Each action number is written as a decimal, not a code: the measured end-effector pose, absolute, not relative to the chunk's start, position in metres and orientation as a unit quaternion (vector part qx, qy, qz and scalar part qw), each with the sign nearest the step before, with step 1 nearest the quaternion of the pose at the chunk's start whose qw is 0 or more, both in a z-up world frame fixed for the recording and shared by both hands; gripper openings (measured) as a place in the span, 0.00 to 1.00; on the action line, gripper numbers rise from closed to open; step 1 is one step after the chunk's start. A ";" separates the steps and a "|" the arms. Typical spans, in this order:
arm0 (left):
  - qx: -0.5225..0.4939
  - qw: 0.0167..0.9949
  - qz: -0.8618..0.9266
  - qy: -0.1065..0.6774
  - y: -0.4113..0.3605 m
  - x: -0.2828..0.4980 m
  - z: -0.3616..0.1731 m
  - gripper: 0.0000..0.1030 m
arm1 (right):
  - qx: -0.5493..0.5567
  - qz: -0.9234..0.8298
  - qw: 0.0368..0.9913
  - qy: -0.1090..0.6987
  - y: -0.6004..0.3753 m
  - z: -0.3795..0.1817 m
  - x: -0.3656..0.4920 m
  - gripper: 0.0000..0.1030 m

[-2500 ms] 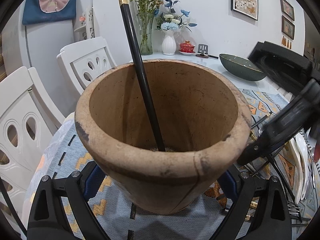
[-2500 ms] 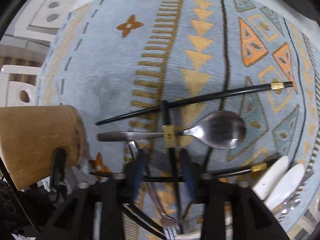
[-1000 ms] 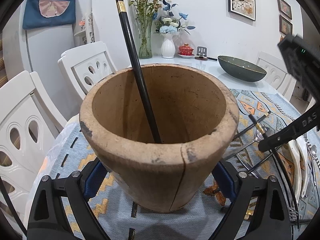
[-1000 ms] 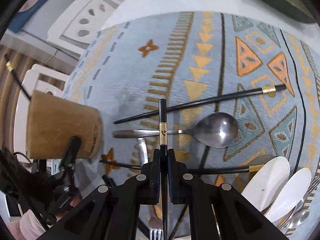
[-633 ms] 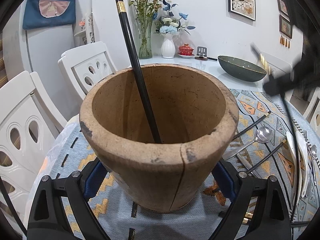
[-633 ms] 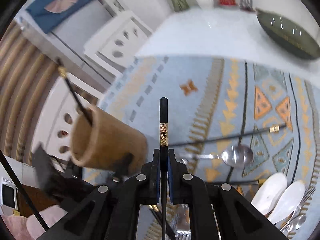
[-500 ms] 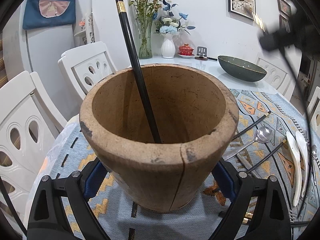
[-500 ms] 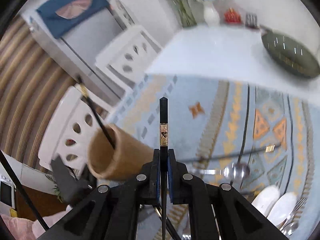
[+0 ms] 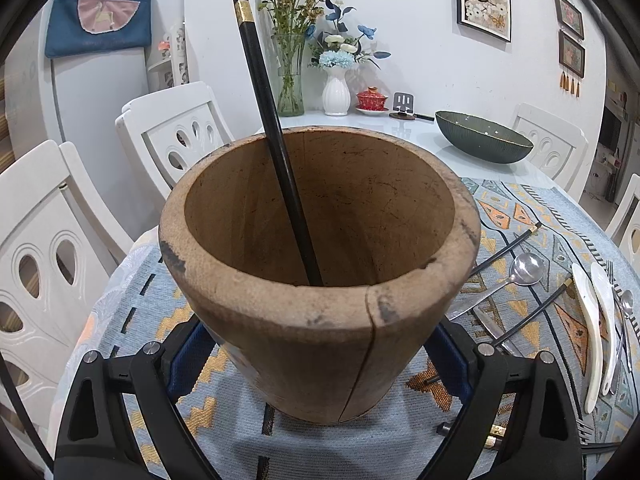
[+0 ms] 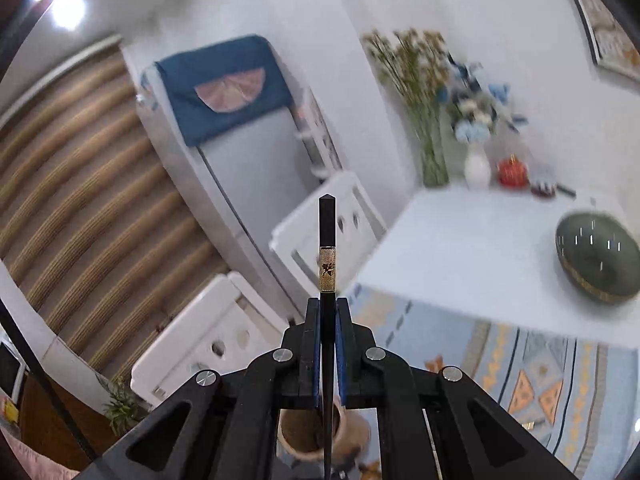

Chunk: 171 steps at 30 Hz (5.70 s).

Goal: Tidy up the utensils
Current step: 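Raise the chopstick with the right gripper and release it into the holder, then move the right gripper back to the utensils and grasp a chopstick pair, then lift the black chopstick off the cloth with the right gripper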

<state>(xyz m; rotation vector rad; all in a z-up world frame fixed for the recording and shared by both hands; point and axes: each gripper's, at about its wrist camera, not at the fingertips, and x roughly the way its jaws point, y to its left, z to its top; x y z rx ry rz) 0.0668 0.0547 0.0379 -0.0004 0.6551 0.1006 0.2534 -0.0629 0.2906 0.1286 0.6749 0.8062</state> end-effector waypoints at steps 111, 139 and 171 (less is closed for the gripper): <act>0.012 0.945 0.064 0.319 0.051 0.068 0.039 0.94 | 0.093 0.262 0.722 0.634 -0.133 0.034 0.214 0.15; 0.012 0.945 0.063 0.320 0.052 0.067 0.039 0.94 | 0.022 0.209 0.653 0.727 -0.081 -0.012 0.251 0.05; 0.022 0.946 0.071 0.316 0.046 0.065 0.039 0.94 | 0.030 0.249 0.679 0.690 -0.110 0.003 0.198 0.05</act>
